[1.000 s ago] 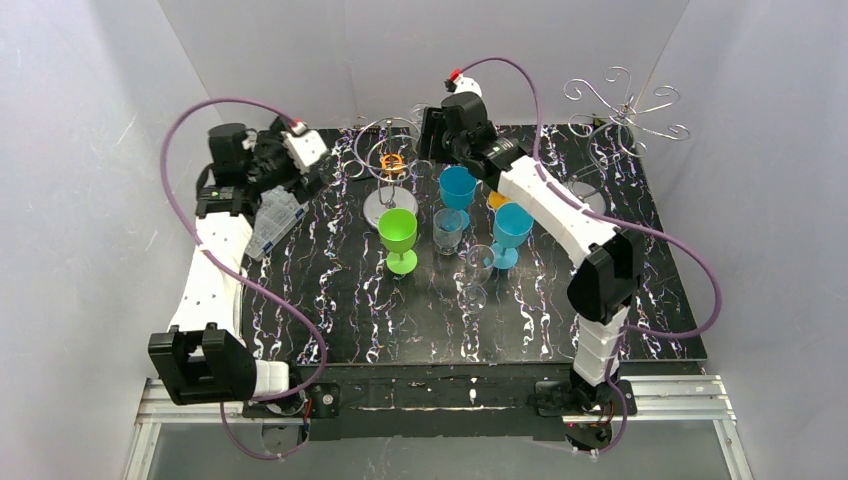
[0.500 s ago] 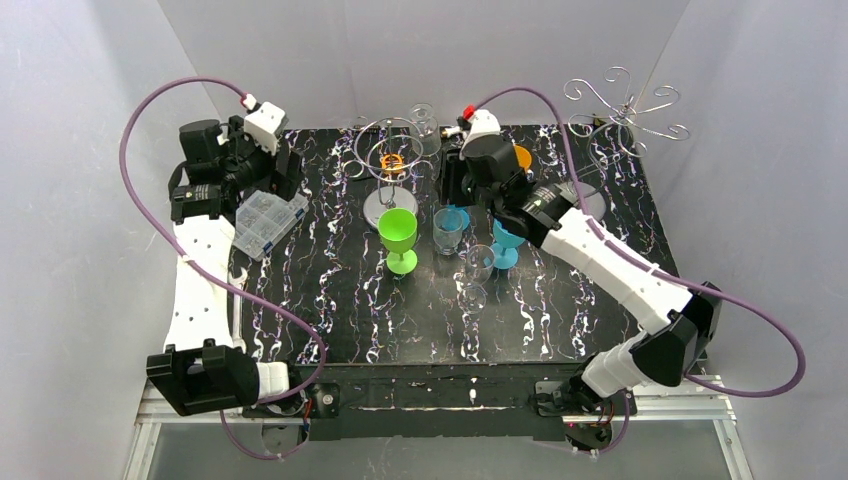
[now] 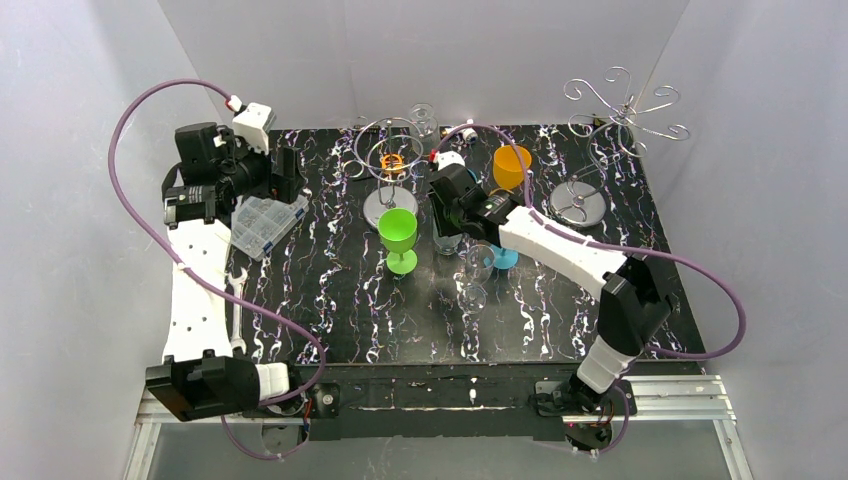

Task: Place the wine glass upside down on the wine glass rack
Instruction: Pick up the wine glass at the center of the board.

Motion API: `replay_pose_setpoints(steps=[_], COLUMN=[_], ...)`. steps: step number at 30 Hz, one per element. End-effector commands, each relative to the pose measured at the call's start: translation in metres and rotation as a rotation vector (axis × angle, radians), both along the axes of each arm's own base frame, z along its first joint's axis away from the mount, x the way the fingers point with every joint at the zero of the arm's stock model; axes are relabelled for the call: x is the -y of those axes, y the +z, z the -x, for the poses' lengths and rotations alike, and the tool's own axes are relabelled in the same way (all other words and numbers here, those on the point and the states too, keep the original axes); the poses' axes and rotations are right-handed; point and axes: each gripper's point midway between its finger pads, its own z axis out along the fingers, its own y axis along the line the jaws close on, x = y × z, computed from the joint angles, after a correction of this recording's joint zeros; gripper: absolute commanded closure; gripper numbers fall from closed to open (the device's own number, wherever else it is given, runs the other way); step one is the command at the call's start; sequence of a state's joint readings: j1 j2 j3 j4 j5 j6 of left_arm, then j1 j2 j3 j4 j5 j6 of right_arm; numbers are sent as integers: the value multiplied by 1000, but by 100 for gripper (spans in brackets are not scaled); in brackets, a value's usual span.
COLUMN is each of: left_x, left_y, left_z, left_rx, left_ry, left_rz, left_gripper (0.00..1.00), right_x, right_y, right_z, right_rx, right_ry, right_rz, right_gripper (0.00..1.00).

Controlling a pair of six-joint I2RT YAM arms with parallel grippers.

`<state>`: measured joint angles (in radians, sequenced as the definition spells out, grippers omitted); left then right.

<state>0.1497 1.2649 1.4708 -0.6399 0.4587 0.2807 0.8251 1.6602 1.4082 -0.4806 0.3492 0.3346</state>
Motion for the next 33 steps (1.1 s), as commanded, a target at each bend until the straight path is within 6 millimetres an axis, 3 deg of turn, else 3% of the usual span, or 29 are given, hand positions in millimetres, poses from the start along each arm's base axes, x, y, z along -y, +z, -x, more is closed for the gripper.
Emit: replay_pose_setpoints(steps=[1, 7, 20, 23, 28, 30, 33], left_x=[2, 3, 2, 4, 8, 11, 15], left_y=[13, 12, 7, 6, 7, 10, 12], left_z=[14, 15, 16, 16, 18, 20, 24], left_rx=[15, 2, -12, -18, -38, -42, -49], left_ry=[25, 34, 38, 37, 31, 23, 13], left_rz=[32, 54, 50, 62, 91, 103, 124], left_gripper=[2, 2, 2, 2, 2, 2, 2], right_x=[-4, -5, -8, -8, -2, -1, 0], right_y=[-1, -26, -54, -61, -62, -52, -28], right_z=[-6, -5, -11, -11, -6, -3, 0], right_rx=[34, 20, 11, 1, 0, 13, 55], right_ry=[18, 29, 34, 26, 11, 4, 1], right_rz=[25, 86, 131, 144, 159, 155, 128], right_gripper=[60, 58, 59, 65, 87, 97, 99])
